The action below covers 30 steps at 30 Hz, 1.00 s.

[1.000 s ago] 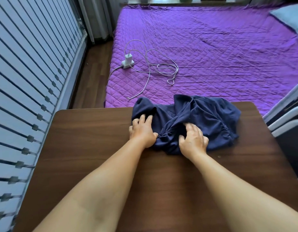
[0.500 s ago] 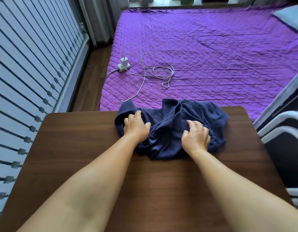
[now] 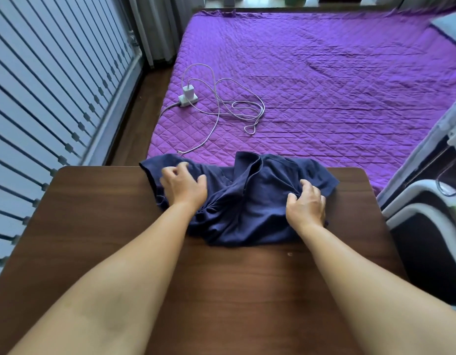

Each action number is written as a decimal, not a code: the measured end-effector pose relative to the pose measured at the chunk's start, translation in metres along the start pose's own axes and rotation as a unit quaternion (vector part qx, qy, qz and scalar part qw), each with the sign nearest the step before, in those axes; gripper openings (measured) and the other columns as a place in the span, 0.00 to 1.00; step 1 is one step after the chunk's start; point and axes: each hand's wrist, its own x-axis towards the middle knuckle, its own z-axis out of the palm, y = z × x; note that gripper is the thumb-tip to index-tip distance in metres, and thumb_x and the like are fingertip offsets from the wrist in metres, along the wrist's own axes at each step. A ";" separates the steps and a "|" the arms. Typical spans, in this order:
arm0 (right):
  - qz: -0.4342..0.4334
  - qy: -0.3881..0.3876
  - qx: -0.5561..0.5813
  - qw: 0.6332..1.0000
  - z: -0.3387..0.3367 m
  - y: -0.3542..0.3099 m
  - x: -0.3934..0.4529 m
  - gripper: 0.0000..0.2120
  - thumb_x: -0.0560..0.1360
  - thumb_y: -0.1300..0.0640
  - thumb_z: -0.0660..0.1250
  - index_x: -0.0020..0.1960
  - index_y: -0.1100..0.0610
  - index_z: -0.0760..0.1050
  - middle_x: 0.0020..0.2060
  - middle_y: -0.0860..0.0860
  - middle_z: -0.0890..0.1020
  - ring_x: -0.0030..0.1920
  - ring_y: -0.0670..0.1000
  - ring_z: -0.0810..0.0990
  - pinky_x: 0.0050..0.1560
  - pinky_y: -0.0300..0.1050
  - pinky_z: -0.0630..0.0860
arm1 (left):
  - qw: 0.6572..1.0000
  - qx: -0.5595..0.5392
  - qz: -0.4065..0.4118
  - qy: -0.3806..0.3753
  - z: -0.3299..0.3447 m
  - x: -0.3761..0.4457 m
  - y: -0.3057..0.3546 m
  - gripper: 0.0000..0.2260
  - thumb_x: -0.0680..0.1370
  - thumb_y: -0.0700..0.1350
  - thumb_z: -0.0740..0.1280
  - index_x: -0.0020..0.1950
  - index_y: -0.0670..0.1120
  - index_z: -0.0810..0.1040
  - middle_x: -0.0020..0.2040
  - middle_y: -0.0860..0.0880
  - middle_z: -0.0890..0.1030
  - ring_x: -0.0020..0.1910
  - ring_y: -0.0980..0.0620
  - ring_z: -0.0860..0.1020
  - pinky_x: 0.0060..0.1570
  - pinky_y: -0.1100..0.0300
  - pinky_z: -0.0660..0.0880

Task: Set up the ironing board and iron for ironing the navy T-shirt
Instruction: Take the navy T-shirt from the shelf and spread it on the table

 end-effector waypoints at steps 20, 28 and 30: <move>0.081 -0.031 0.338 0.937 -0.014 -0.026 0.015 0.16 0.73 0.62 0.64 0.60 0.58 0.73 0.47 0.52 0.76 0.41 0.49 0.73 0.40 0.39 0.69 | 0.963 -0.267 -0.002 -0.030 -0.011 -0.042 0.016 0.09 0.75 0.38 0.64 0.54 0.43 0.78 0.49 0.43 0.83 0.43 0.47 0.77 0.50 0.58 0.73; 0.053 -0.016 0.407 0.912 -0.052 -0.024 -0.048 0.07 0.74 0.56 0.68 0.50 0.58 0.78 0.37 0.49 0.75 0.44 0.49 0.71 0.40 0.40 0.68 | 0.939 -0.341 0.017 -0.049 -0.062 -0.082 0.001 0.09 0.75 0.43 0.68 0.34 0.50 0.75 0.34 0.54 0.77 0.40 0.53 0.73 0.46 0.57 0.71; 0.044 0.008 0.396 0.917 -0.062 -0.013 -0.068 0.05 0.72 0.59 0.67 0.48 0.55 0.79 0.40 0.51 0.78 0.43 0.49 0.73 0.42 0.41 0.70 | 0.941 -0.330 0.032 -0.069 -0.076 -0.093 -0.015 0.10 0.74 0.42 0.68 0.33 0.49 0.75 0.32 0.53 0.74 0.38 0.52 0.71 0.43 0.57 0.69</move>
